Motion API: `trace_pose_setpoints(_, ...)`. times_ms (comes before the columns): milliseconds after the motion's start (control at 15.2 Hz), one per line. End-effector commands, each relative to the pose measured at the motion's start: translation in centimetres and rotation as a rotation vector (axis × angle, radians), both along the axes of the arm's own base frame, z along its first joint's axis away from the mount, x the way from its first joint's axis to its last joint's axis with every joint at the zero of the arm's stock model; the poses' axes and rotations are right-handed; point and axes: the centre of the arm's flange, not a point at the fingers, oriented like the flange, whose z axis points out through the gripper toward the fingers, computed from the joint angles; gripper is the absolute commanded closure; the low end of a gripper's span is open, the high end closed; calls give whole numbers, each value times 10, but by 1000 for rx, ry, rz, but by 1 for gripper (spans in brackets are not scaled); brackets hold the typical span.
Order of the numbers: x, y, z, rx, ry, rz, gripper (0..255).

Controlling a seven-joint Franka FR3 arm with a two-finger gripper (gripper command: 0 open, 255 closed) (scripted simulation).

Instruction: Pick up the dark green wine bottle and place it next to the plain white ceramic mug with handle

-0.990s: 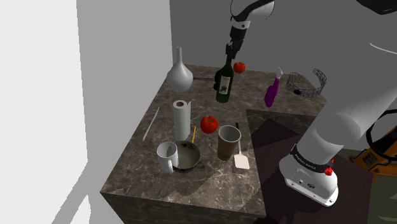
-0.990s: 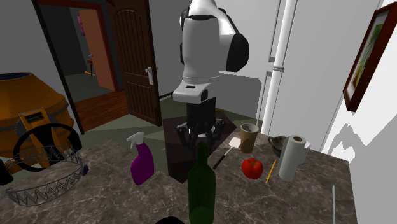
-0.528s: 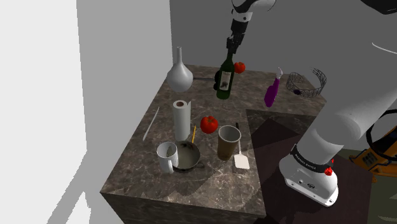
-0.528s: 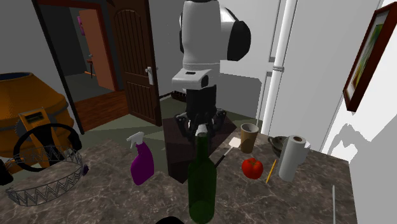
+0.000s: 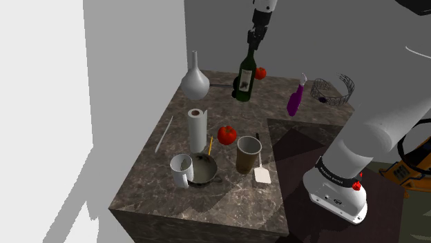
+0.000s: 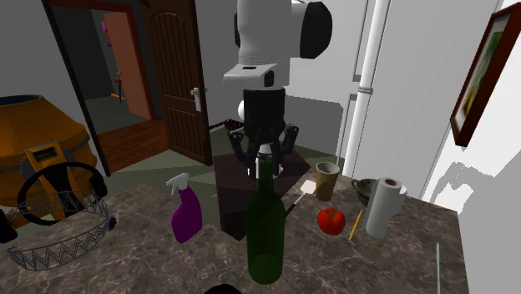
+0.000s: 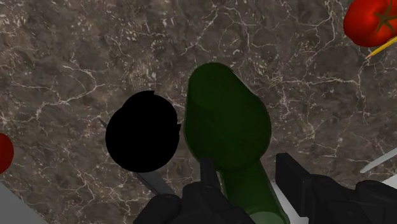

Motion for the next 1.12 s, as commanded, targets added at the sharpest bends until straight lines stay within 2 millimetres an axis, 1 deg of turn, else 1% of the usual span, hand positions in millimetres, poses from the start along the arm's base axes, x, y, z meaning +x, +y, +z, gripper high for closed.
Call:
trace_pose_setpoints(0,-1,0,11,0,0,0,255)
trace_pose_setpoints(1056,-1,0,96,0,0,0,255)
